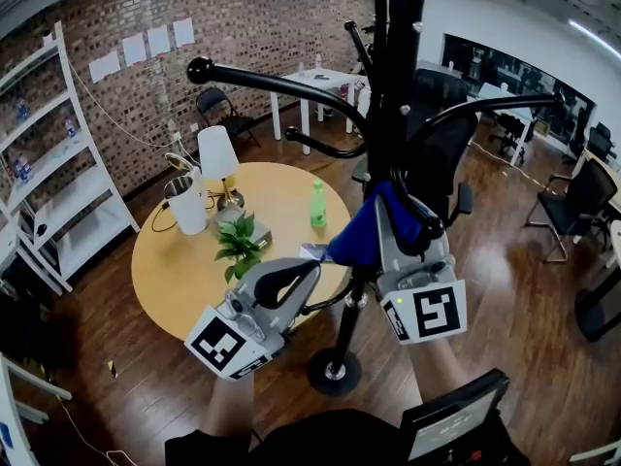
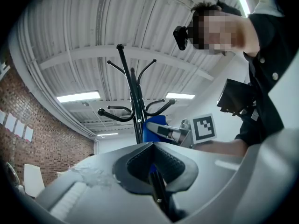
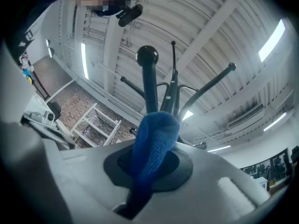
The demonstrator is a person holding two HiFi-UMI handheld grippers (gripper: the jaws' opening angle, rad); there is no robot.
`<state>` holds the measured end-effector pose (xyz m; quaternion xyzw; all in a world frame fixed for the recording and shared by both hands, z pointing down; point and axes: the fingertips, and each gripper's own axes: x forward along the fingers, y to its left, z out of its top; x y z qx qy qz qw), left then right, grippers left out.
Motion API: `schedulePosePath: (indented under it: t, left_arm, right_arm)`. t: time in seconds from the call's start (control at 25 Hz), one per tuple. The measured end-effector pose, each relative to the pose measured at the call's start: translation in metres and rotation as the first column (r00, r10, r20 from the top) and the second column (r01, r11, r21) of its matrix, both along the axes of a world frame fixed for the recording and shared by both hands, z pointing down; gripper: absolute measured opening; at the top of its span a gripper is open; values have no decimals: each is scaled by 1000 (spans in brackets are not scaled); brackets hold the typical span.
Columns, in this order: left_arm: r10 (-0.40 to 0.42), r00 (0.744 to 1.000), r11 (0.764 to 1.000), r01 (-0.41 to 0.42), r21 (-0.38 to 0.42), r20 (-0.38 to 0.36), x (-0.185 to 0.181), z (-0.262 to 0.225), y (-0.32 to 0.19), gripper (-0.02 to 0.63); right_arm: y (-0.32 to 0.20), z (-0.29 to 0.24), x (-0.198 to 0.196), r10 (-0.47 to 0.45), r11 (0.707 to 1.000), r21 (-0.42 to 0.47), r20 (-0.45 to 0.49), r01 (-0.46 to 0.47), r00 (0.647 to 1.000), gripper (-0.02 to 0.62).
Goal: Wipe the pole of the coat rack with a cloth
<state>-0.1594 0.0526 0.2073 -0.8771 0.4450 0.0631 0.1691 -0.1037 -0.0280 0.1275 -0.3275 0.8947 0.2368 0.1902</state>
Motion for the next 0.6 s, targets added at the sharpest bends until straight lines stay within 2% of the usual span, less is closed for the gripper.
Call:
schedulePosePath:
  t: [0.32, 0.6]
  left_arm:
    - [-9, 1000, 1000, 9, 7, -3, -3, -2, -3, -6]
    - [-13, 1000, 1000, 13, -23, -10, -4, 10, -6, -6]
  right_arm:
    - [0, -9, 2, -11, 1000, 14, 24, 11, 1000, 23]
    - [-2, 43, 1, -9, 999, -49, -39, 7, 999, 23]
